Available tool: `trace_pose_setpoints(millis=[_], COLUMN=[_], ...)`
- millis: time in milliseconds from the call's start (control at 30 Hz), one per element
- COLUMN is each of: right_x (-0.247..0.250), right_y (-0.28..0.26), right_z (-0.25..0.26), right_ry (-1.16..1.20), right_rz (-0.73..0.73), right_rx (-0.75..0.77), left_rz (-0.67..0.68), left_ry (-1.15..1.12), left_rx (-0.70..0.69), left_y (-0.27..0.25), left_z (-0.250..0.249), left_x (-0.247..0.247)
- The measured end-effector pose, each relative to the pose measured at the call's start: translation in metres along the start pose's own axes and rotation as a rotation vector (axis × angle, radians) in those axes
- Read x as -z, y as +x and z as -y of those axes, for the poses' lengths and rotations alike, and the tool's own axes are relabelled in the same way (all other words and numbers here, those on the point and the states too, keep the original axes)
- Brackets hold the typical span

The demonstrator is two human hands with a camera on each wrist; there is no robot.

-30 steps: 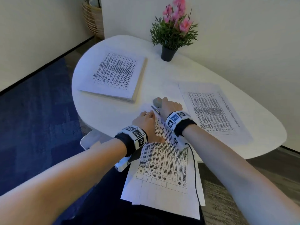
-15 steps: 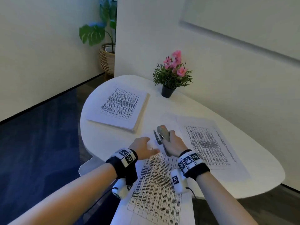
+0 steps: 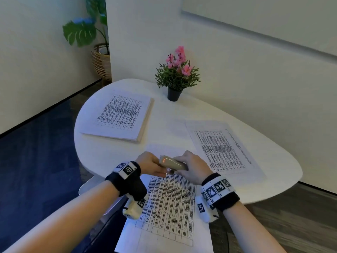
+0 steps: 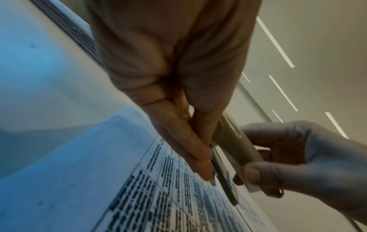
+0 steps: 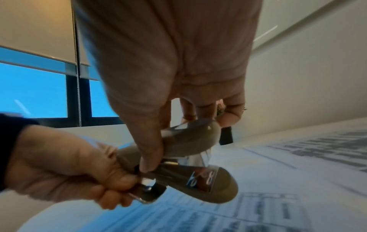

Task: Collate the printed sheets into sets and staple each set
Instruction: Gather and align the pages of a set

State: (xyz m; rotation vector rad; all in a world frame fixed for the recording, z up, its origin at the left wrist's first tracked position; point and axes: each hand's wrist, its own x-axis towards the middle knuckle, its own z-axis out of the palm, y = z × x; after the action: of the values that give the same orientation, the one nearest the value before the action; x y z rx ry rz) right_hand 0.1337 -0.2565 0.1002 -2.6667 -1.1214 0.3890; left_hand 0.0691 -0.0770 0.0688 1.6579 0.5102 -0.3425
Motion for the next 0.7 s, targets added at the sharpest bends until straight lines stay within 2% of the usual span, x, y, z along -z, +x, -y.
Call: trace_pose_setpoints(millis=[100,200,300,400,433,500,567,600,700], right_x=[0.004,0.016,0.022,0.019,0.015,0.011,0.006,0.002,-0.015], right_y=[-0.007,-0.013,-0.015,-0.016,-0.018,-0.026,-0.035,-0.04,-0.049], right_z=[-0.023,-0.057,-0.093,-0.106,-0.107,-0.094,-0.076,-0.066,-0.047], right_ry=[-0.018,0.026,0.048,0.028,-0.014,-0.051,0.033,0.104,0.165], right_rz=[-0.011,-0.106,-0.182,-0.183,-0.223,-0.404,-0.499,-0.447,-0.087], right_rx=[-0.094,-0.292,-0.511,-0.659,-0.682,-0.667,-0.61,-0.6,-0.624], left_rz=[-0.044,-0.117,-0.137,-0.121,-0.104,-0.078,-0.09,-0.101,-0.152], left_ry=[-0.068,-0.03,0.088,0.219,0.26,0.323,0.343,0.364,0.432], left_rx=[-0.035,-0.074,-0.026,0.082,0.129,0.209,0.244,0.248,0.27], left_y=[-0.005,-0.014,-0.029,-0.045,-0.05,-0.057,-0.061,-0.061,-0.057], left_z=[0.007,0.018,0.035,0.058,0.065,0.078,0.088,0.092,0.098], left_x=[0.015,0.045,0.081,0.114,0.121,0.129,0.13,0.129,0.13])
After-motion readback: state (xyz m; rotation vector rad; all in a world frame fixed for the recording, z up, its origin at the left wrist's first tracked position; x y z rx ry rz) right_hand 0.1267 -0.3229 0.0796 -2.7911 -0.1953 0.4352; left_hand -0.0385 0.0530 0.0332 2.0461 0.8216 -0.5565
